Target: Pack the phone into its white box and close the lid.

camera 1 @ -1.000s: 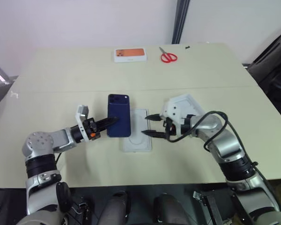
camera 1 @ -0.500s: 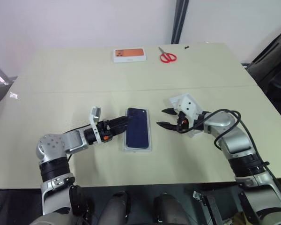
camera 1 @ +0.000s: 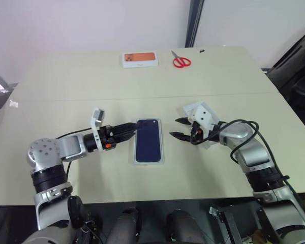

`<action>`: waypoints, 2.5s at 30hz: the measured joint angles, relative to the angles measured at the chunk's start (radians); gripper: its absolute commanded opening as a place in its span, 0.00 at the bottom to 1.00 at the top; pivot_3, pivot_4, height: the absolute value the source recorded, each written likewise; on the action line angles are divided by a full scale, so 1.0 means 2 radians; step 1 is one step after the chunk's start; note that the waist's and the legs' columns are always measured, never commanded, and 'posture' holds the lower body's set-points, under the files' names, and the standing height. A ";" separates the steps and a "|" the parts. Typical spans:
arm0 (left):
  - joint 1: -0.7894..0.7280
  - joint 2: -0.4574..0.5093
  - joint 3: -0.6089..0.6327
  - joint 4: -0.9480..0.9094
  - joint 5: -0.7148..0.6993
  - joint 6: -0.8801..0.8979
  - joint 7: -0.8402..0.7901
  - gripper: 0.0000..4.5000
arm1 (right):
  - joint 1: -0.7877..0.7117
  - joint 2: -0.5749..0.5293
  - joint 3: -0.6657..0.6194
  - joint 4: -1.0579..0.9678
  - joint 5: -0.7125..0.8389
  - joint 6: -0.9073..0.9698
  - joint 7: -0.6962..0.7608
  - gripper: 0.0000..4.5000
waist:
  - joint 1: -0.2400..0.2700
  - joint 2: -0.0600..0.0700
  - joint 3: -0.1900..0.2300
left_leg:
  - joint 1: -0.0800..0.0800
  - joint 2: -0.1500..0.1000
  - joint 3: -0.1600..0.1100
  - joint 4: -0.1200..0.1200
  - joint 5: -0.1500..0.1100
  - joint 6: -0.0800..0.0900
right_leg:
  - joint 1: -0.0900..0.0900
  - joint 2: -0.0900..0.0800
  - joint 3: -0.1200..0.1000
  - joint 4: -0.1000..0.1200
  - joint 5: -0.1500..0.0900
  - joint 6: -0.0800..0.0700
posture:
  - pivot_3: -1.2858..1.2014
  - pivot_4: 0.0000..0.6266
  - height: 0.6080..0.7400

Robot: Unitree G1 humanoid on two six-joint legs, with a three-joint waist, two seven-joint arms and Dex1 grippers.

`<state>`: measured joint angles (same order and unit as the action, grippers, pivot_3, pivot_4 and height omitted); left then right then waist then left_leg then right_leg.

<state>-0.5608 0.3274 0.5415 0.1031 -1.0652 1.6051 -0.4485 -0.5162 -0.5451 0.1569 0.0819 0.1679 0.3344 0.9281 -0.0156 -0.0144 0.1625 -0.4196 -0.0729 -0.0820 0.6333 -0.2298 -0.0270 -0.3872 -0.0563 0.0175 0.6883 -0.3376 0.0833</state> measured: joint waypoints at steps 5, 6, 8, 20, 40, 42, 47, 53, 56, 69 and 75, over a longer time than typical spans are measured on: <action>0.015 0.024 -0.025 -0.007 0.007 -0.033 -0.021 0.99 | 0.000 0.004 0.002 0.000 -0.004 -0.003 0.000 0.68 | 0.001 0.000 0.000 | 0.000 0.000 0.000 0.000 0.000 0.000 | 0.000 0.000 0.000 0.000 0.000 0.000 | 0.52 0.24 1.00; 0.020 0.031 -0.032 -0.012 0.012 -0.048 -0.028 0.94 | -0.001 0.004 0.002 0.000 -0.004 -0.003 0.000 0.68 | 0.001 0.000 0.000 | 0.000 0.000 0.000 0.000 0.000 0.000 | 0.000 0.000 0.000 0.000 0.000 0.000 | 0.52 0.24 1.00; 0.021 0.043 -0.044 -0.012 0.030 -0.084 -0.036 0.81 | -0.001 0.003 0.002 0.001 -0.003 -0.004 0.003 0.55 | 0.001 0.000 0.000 | 0.000 0.000 0.000 0.000 0.000 0.000 | 0.000 0.000 0.000 0.000 0.000 0.000 | 0.52 0.24 1.00; 0.061 0.091 -0.238 -0.010 0.200 -0.308 -0.138 0.01 | 0.026 0.020 0.027 -0.007 -0.032 -0.014 -0.028 0.00 | 0.001 0.000 0.000 | 0.000 0.000 0.000 0.000 0.000 0.000 | 0.000 0.000 0.000 -0.001 0.000 0.000 | 0.52 0.24 1.00; -0.034 -0.005 -0.324 0.096 0.246 -0.315 -0.198 0.01 | 0.031 -0.032 0.004 -0.009 -0.052 -0.009 -0.028 0.00 | 0.002 0.000 0.000 | -0.001 0.000 0.000 0.000 0.000 0.001 | 0.000 0.000 0.000 0.000 0.000 0.000 | 0.52 0.24 1.00; -0.047 -0.024 -0.327 0.116 0.256 -0.327 -0.200 0.01 | 0.036 -0.043 -0.006 -0.008 -0.052 -0.009 -0.024 0.00 | 0.001 0.000 0.000 | -0.001 0.000 0.000 0.000 0.000 0.001 | 0.000 0.000 0.000 0.000 0.000 0.000 | 0.52 0.24 1.00; -0.068 -0.052 -0.335 0.154 0.280 -0.357 -0.206 0.01 | 0.056 -0.059 -0.026 -0.013 -0.052 -0.007 -0.019 0.00 | 0.002 0.000 0.000 | -0.001 0.000 0.000 0.001 0.000 0.001 | 0.000 0.000 0.000 0.000 0.000 0.000 | 0.52 0.24 1.00; -0.077 -0.068 -0.334 0.174 0.296 -0.371 -0.216 0.01 | 0.091 -0.072 -0.042 -0.043 -0.051 -0.001 -0.018 0.00 | 0.003 0.000 0.000 | -0.001 0.000 0.000 0.002 0.000 0.001 | 0.001 0.000 0.000 0.000 0.000 0.000 | 0.52 0.24 1.00; -0.077 -0.068 -0.334 0.174 0.299 -0.371 -0.220 0.01 | 0.097 -0.072 -0.043 -0.048 -0.051 0.000 -0.019 0.00 | 0.002 0.000 0.000 | -0.001 0.000 0.000 0.002 0.000 0.001 | 0.001 0.000 0.000 0.000 0.000 0.000 | 0.52 0.24 1.00; -0.066 -0.057 -0.330 0.158 0.300 -0.371 -0.222 0.01 | 0.095 -0.082 -0.041 -0.062 -0.051 0.004 0.000 0.00 | 0.002 0.000 0.000 | -0.001 0.000 0.000 0.002 0.000 0.001 | 0.001 0.000 0.000 0.000 0.000 0.000 | 0.52 0.24 1.00; -0.064 -0.055 -0.307 0.158 0.299 -0.388 -0.213 0.01 | 0.087 -0.098 -0.043 -0.072 -0.043 0.015 0.011 0.00 | 0.002 0.000 0.000 | -0.001 0.000 0.000 0.002 0.000 0.001 | 0.001 0.000 0.000 0.000 0.000 0.000 | 0.52 0.24 1.00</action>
<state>-0.6890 0.2169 -0.0727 0.4183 -0.4663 0.8298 -0.8744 -0.3416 -0.7417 0.0714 -0.0622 0.0828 0.3644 0.9510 -0.0116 -0.0147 0.1626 -0.4218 -0.0728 -0.0817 0.6375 -0.2299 -0.0249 -0.3862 -0.0561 0.0170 0.6879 -0.3372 0.0830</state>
